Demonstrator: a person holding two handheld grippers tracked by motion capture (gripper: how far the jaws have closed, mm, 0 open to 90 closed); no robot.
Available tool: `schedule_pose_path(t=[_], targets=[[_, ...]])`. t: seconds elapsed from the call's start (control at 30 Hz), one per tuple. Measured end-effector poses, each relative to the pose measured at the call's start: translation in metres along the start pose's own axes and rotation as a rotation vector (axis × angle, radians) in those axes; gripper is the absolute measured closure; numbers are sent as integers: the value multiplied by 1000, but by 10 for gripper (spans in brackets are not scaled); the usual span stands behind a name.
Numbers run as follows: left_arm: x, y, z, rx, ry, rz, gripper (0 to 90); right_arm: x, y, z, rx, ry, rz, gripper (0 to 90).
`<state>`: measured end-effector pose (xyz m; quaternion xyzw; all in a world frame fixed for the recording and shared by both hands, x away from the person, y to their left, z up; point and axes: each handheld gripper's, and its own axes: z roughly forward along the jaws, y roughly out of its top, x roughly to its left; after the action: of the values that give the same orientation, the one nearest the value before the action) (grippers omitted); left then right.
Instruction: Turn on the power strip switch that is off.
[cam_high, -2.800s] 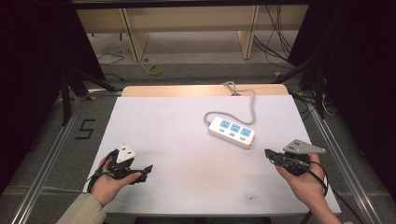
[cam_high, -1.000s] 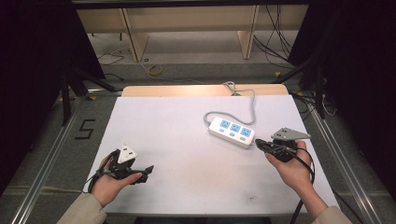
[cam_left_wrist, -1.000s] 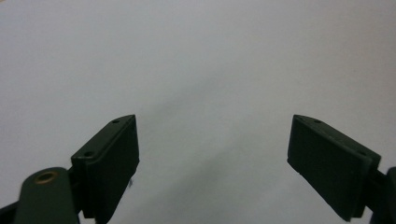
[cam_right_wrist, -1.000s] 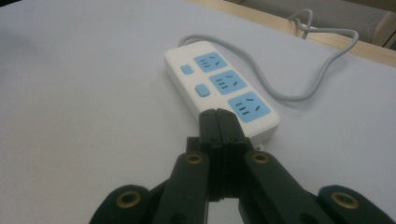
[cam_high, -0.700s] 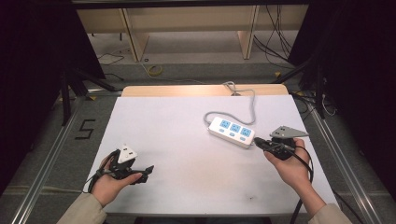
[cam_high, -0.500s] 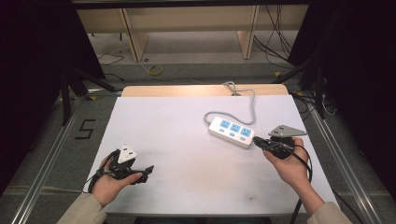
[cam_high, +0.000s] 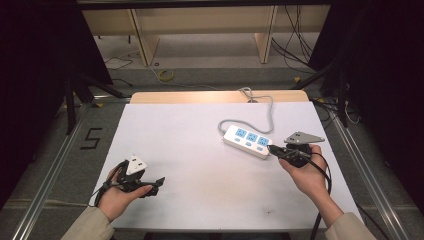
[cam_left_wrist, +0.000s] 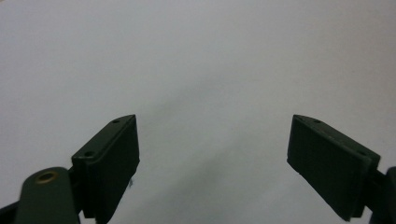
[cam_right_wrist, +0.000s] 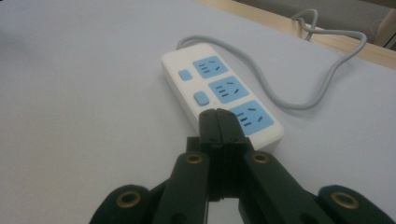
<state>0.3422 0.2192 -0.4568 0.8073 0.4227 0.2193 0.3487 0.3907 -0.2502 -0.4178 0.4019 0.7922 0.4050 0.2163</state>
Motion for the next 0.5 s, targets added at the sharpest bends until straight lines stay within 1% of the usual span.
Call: schedule_pose_path(t=[0.5], targets=[[0, 0, 0, -1, 0, -1, 165, -1, 6, 10, 17, 5, 2, 900]])
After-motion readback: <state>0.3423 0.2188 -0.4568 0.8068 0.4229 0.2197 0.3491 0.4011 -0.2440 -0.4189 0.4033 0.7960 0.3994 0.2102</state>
